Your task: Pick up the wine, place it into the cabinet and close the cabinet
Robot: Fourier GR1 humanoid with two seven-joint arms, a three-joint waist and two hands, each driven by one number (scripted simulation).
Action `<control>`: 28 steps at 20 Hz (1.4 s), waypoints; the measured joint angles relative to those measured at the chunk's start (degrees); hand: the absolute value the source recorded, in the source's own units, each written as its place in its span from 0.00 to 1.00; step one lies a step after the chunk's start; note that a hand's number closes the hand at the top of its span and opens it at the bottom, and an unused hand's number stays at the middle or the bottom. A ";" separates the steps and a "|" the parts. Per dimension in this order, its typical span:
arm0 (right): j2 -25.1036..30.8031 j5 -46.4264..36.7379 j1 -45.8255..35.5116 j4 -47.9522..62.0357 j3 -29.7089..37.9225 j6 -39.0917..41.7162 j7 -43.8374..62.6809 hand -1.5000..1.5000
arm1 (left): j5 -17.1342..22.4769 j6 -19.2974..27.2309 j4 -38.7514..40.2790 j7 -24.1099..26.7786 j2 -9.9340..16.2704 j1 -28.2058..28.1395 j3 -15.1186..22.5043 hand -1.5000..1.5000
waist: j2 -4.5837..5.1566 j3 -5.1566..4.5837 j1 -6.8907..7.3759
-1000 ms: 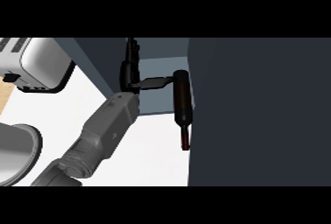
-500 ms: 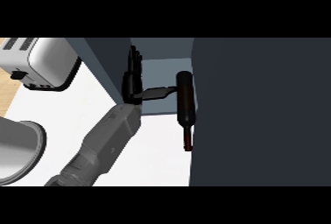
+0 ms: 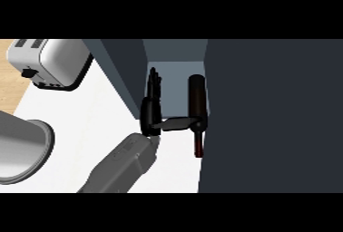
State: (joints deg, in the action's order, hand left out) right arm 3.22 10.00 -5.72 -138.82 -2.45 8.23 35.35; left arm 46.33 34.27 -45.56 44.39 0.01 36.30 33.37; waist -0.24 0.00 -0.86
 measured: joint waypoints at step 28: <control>1.11 0.91 2.08 -0.08 0.98 2.45 0.62 1.00 | -16.87 16.60 -55.37 -9.73 12.85 -34.32 17.31 0.00 | 0.00 0.02 0.98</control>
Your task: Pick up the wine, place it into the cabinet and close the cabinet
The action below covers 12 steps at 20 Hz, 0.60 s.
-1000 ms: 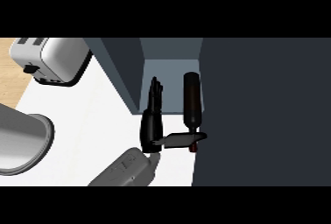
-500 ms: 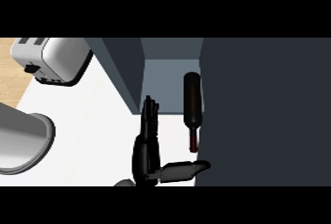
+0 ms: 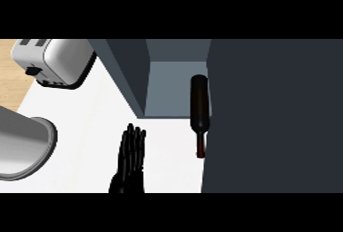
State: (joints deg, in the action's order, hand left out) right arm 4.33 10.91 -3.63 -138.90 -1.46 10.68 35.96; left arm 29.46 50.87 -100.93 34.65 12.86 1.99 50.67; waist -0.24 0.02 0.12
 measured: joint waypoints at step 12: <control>0.16 1.19 3.79 0.03 -5.71 5.25 0.07 1.00 | 1.33 -9.68 -12.97 0.09 14.30 -9.94 -2.67 0.00 | 0.03 -0.02 -0.17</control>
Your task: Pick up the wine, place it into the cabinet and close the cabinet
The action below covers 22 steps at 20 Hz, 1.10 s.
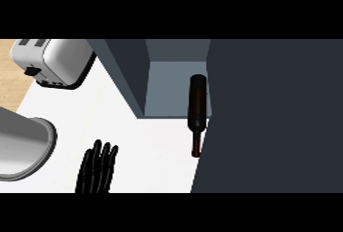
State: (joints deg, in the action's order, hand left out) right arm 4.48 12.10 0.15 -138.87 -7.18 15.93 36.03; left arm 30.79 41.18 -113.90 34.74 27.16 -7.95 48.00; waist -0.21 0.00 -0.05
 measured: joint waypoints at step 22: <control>-4.40 -0.57 5.10 -0.19 -27.94 -2.45 7.19 1.00 | 14.45 -18.08 -7.13 3.27 14.49 -15.37 -25.41 0.00 | -0.24 -0.08 0.22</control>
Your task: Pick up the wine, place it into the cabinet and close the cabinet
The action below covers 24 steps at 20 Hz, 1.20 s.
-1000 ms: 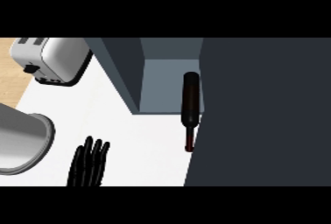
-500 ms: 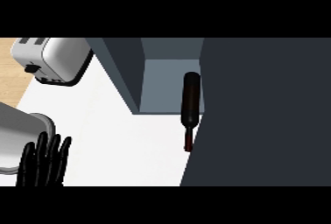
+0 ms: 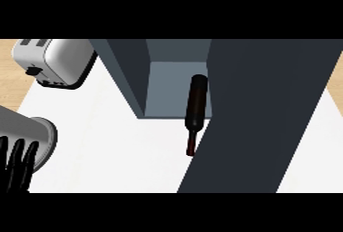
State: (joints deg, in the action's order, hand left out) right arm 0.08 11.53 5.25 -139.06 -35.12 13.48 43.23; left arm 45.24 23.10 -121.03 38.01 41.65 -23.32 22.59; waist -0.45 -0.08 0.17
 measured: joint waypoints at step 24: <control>8.86 -18.42 -21.73 2.80 -15.89 -31.31 -0.93 1.00 | 8.40 -11.88 0.96 -6.46 3.50 -1.65 -13.81 0.00 | 0.20 -0.10 0.82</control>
State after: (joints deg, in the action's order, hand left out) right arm 8.94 -6.88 -16.47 -136.27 -51.01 -17.83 42.30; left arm 53.64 11.22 -120.08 31.55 45.16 -24.97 8.78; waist -0.25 -0.18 0.99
